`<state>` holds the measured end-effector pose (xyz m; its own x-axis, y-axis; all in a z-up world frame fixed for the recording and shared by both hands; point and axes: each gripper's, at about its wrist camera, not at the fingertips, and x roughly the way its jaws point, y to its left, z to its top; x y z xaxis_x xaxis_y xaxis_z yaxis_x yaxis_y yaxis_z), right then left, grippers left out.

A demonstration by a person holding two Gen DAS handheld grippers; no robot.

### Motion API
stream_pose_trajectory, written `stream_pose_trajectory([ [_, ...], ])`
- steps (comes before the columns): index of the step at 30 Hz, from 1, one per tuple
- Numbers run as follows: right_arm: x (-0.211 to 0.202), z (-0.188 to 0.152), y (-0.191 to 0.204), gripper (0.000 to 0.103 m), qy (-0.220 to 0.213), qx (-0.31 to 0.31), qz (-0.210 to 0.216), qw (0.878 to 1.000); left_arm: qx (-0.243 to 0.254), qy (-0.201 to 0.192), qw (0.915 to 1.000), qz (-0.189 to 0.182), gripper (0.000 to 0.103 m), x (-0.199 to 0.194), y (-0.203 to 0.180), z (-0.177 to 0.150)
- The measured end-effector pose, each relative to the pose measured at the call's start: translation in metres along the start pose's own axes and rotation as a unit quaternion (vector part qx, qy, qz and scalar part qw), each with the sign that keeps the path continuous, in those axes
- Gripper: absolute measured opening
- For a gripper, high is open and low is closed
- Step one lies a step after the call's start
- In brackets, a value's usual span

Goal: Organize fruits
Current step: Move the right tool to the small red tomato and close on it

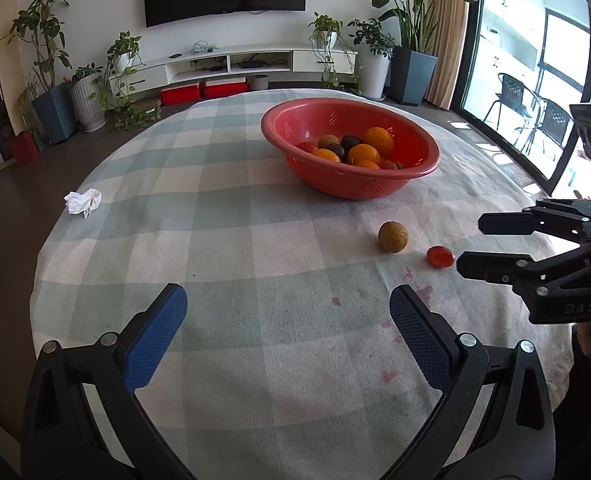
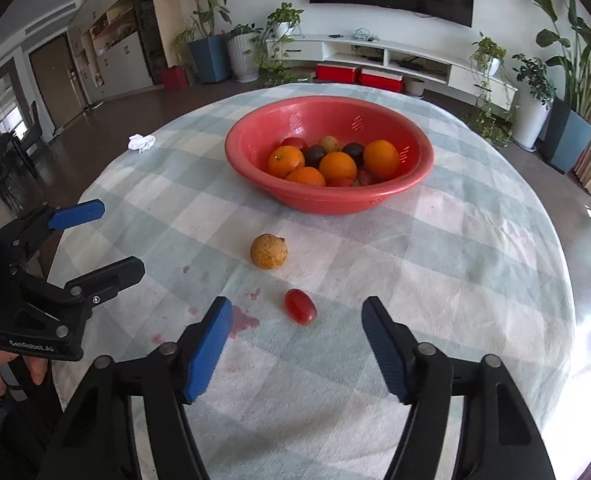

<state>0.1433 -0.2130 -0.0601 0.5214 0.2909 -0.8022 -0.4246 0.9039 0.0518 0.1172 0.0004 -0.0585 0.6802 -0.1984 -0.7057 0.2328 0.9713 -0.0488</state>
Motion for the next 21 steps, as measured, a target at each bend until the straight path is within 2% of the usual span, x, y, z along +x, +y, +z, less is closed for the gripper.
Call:
stream_pose_trajectory([
  [5,0.018,-0.001,0.002,0.052,0.036,-0.042,0.001,0.998,-0.006,-0.001,1.0,-0.004,0.103,0.001,0.005,-0.001],
  [21,0.038,0.01,0.011,0.036,0.066,-0.108,0.005,0.992,-0.007,0.004,0.9999,-0.013,0.103,0.007,0.008,-0.004],
])
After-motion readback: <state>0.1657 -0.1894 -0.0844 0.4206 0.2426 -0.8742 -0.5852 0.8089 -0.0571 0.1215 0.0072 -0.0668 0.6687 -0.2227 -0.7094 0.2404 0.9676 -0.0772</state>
